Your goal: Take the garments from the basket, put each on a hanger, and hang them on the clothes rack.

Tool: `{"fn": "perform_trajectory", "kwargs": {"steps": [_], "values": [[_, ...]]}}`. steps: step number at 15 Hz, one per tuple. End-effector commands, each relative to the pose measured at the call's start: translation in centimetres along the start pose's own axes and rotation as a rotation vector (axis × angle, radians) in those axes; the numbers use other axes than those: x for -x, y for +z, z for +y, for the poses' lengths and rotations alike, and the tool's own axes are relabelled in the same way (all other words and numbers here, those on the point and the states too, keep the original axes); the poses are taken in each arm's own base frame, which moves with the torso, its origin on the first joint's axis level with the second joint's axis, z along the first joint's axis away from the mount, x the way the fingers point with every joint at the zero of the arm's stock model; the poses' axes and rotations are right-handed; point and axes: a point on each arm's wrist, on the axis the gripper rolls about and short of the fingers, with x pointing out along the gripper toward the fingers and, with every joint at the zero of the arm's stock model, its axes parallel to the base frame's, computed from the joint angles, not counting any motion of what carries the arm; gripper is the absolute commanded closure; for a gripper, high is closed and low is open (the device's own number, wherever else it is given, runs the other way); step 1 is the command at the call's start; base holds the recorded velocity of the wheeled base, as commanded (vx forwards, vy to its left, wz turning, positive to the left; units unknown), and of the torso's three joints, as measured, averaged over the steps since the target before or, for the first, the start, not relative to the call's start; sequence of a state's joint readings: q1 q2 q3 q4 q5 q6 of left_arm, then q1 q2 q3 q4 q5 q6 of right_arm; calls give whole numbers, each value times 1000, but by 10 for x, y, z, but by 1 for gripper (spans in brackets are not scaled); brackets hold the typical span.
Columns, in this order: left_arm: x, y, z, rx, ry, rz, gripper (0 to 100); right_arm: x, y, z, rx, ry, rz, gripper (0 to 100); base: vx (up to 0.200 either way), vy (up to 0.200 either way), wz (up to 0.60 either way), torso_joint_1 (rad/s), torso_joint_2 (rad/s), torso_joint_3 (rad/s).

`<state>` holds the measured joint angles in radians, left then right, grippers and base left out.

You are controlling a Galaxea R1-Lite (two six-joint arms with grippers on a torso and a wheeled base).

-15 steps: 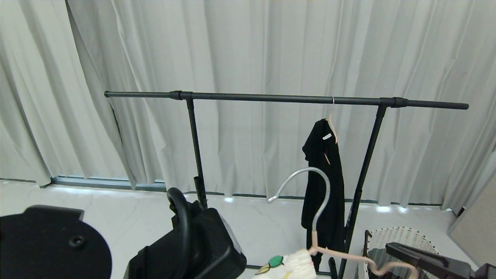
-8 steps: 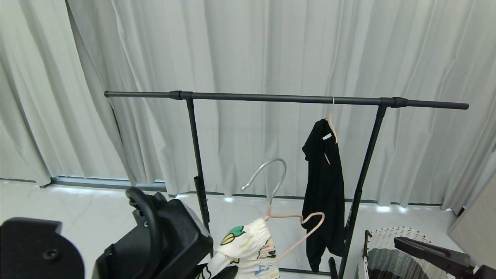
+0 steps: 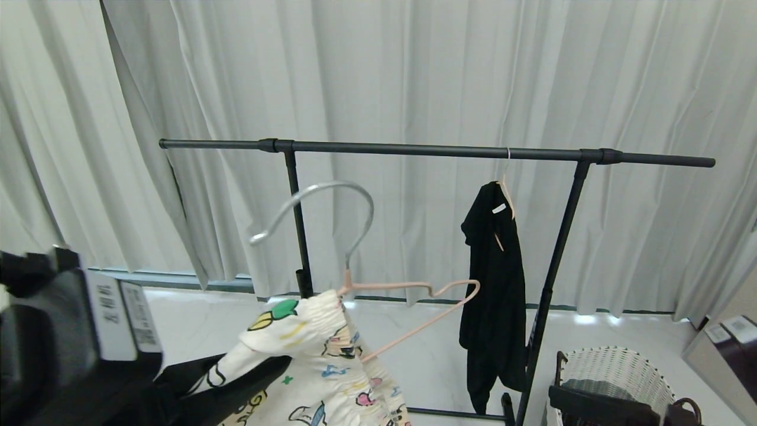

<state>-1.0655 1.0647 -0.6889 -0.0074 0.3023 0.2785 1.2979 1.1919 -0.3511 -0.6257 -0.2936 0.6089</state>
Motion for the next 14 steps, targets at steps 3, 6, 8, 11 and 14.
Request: {"fn": "perform_trajectory", "kwargs": {"steps": [3,6,8,11,14], "values": [[22,18,13,35,37,-119,100,-53,22,-13,-120,-151,-23,0,0,0,0,0,0,0],[24,25,15,42,41,-141,100,-81,18,-13,-129,-180,7,0,0,0,0,0,0,0],[26,31,17,46,44,-160,100,-101,17,-10,-130,-170,-9,0,0,0,0,0,0,0],[27,33,18,-6,52,-170,100,-108,11,-6,-121,-158,11,0,0,0,0,0,0,0],[26,34,18,-4,52,-170,100,-108,-6,5,-93,-122,74,0,0,0,0,0,0,0]]}}
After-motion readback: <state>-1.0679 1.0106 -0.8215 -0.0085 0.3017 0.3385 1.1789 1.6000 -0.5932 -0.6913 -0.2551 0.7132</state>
